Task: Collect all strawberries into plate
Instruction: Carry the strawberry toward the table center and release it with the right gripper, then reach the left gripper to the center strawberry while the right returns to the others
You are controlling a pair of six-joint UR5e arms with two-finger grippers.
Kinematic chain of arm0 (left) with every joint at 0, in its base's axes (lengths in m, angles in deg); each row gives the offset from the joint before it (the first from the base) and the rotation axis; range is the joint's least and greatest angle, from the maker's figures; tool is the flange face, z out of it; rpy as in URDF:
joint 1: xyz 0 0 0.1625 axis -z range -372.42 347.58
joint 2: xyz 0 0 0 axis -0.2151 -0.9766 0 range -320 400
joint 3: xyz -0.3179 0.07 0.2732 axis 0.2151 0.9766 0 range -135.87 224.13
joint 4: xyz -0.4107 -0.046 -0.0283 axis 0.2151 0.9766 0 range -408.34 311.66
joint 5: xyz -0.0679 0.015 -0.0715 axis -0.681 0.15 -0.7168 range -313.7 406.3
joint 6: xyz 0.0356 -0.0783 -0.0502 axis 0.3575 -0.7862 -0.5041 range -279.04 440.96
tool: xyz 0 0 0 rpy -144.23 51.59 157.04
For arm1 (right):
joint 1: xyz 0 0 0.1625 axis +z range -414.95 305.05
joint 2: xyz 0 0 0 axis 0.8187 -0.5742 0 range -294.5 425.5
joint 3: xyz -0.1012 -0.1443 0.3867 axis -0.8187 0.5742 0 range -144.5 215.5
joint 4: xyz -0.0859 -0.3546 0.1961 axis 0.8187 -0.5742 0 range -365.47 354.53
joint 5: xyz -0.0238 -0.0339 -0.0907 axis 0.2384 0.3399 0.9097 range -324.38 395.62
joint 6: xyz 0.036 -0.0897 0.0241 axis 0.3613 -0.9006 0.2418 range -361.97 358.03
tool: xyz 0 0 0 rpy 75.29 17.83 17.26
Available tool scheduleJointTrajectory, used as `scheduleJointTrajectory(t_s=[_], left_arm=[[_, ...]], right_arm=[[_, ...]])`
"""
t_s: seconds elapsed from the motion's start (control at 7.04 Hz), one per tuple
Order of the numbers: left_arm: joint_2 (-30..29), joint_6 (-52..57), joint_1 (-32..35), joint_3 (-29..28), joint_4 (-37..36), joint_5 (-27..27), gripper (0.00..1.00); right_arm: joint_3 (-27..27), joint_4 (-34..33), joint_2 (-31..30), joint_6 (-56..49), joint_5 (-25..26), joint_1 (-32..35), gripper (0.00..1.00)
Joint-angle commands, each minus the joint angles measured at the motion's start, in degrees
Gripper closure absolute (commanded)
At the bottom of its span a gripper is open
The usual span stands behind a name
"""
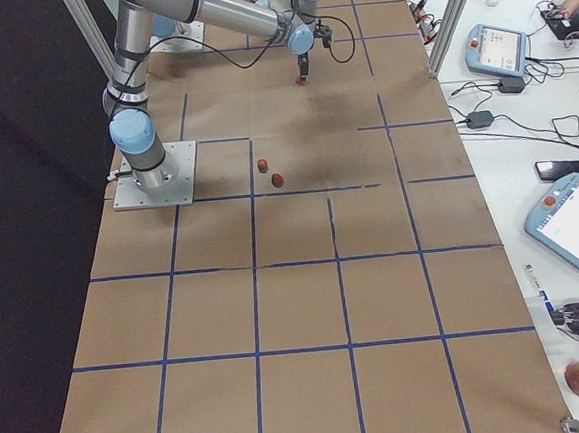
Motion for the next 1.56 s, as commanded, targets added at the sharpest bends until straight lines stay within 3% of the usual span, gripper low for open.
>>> scheduleJointTrajectory(t_s=[0.0,0.28,0.57,0.71,0.85,1.14,1.42], left_arm=[[-3.0,-2.8,0.6,1.0,-4.6,-0.2,0.00],[-7.2,-4.3,4.6,0.6,-10.2,-2.1,0.00],[-17.7,-10.4,12.9,-0.2,-22.2,-2.2,0.00],[-22.0,-11.7,15.4,-2.4,-23.5,-2.3,0.00],[-25.3,-15.3,18.0,-5.5,-23.6,-5.8,0.00],[-30.3,-16.1,19.8,-8.0,-24.3,-5.8,0.01],[-35.4,-17.2,20.0,-7.7,-31.7,-6.3,0.01]], right_arm=[[-0.6,12.0,-9.3,-11.6,0.7,-9.3,0.00],[-11.8,12.6,-17.9,-22.3,1.5,-18.5,0.00],[-24.0,5.4,-25.4,-36.9,1.5,-31.6,0.00],[-28.4,2.9,-27.6,-42.6,1.4,-35.9,0.00],[-32.2,-1.7,-28.0,-45.2,1.4,-37.6,0.00],[-39.6,-12.3,-27.5,-46.9,1.4,-38.9,0.00],[-40.0,-15.3,-22.8,-46.5,1.9,-39.4,0.00]])
